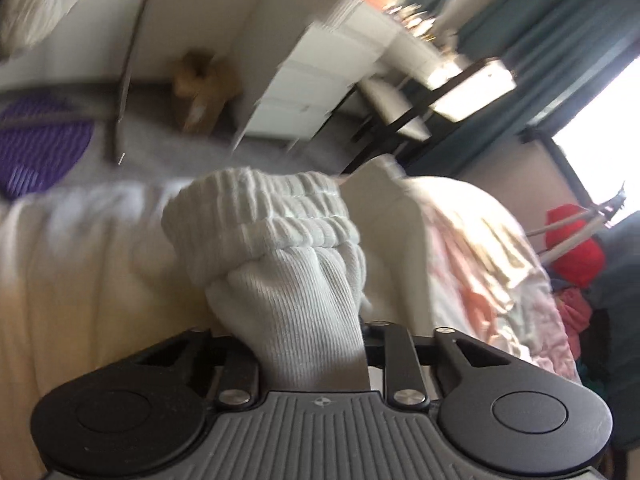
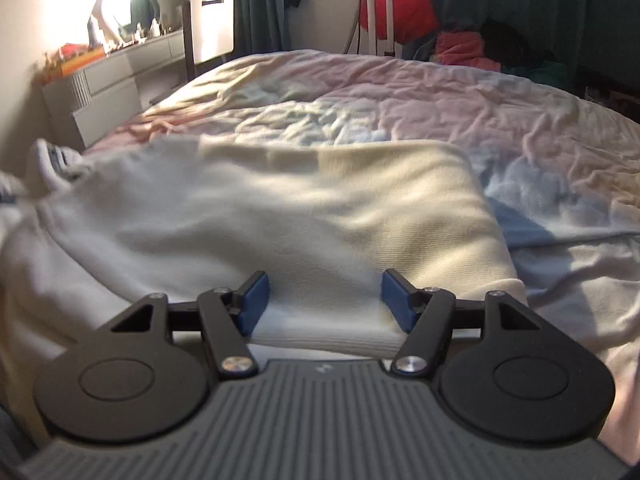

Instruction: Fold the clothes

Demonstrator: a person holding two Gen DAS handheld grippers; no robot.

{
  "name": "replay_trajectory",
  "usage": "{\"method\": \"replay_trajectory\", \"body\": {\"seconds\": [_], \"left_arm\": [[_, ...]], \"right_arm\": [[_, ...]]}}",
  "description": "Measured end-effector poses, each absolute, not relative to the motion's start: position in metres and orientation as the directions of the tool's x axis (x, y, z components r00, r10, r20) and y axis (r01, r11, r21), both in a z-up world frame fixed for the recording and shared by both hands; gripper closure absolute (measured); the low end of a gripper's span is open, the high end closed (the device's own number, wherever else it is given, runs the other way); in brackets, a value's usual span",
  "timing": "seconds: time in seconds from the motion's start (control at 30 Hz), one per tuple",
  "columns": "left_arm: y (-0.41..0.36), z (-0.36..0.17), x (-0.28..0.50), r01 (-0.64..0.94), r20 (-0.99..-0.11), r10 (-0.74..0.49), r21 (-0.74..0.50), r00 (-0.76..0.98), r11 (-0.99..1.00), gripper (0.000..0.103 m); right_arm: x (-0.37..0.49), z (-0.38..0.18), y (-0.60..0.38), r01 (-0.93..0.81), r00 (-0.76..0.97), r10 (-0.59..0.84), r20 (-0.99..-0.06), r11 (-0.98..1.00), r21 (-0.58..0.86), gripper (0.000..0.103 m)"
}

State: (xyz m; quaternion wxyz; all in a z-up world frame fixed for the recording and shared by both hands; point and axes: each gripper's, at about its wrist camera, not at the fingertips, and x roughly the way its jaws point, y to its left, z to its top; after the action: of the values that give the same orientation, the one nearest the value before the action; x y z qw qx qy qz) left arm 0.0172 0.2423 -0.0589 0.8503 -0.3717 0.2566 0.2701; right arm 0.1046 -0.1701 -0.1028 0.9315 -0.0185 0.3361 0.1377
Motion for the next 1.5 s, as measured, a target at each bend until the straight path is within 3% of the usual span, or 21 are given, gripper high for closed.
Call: {"method": "replay_trajectory", "body": {"seconds": [0.27,0.53,0.7,0.8,0.9,0.97,1.03,1.1,1.2,1.27,1.33,1.5], "left_arm": [[0.136,0.011,0.029,-0.464,-0.351,0.372,-0.229,0.859,0.856,0.084],[-0.012,0.051,0.073,-0.314,-0.230,0.284,-0.106,0.931,0.943,0.086],[-0.128,0.015,0.099,-0.201,-0.170,0.220,0.122,0.960,0.972,0.086],[-0.193,-0.039,0.103,-0.058,-0.194,0.131,0.343,0.972,0.937,0.085],[-0.237,-0.105,0.103,0.154,-0.323,0.039,0.550,0.946,0.821,0.084],[-0.246,-0.135,0.101,0.214,-0.366,0.031,0.608,0.930,0.764,0.084],[-0.244,-0.139,0.101,0.213,-0.342,0.014,0.615,0.939,0.759,0.082],[-0.240,-0.132,0.106,0.258,-0.392,-0.006,0.595,0.920,0.761,0.080],[-0.230,-0.119,0.102,0.337,-0.443,-0.050,0.598,0.895,0.727,0.060],[-0.223,-0.110,0.095,0.391,-0.468,-0.084,0.613,0.880,0.687,0.029],[-0.207,-0.100,0.084,0.433,-0.482,-0.116,0.624,0.868,0.650,0.020],[-0.158,-0.079,0.061,0.465,-0.455,-0.184,0.646,0.871,0.605,0.019]], "right_arm": [[0.105,-0.088,-0.190,-0.197,0.745,0.249,-0.619,0.969,0.151,0.039],[0.105,-0.064,-0.283,0.171,0.825,0.034,-0.564,0.937,0.306,0.038],[0.101,-0.072,-0.348,0.399,0.806,-0.096,-0.584,0.817,0.417,0.037],[0.096,-0.078,-0.372,0.466,0.800,-0.118,-0.589,0.740,0.485,0.036],[0.094,-0.080,-0.379,0.470,0.811,-0.103,-0.575,0.701,0.537,0.036],[0.097,-0.082,-0.379,0.434,0.830,-0.057,-0.555,0.691,0.578,0.036],[0.102,-0.083,-0.376,0.381,0.848,0.001,-0.530,0.694,0.611,0.036],[0.106,-0.082,-0.371,0.328,0.863,0.053,-0.502,0.697,0.638,0.036],[0.111,-0.081,-0.363,0.248,0.881,0.128,-0.455,0.695,0.675,0.036],[0.112,-0.081,-0.360,0.199,0.889,0.171,-0.425,0.691,0.695,0.036],[0.112,-0.080,-0.356,0.155,0.893,0.213,-0.396,0.680,0.716,0.036],[0.110,-0.077,-0.344,0.073,0.893,0.288,-0.345,0.664,0.744,0.036]]}}
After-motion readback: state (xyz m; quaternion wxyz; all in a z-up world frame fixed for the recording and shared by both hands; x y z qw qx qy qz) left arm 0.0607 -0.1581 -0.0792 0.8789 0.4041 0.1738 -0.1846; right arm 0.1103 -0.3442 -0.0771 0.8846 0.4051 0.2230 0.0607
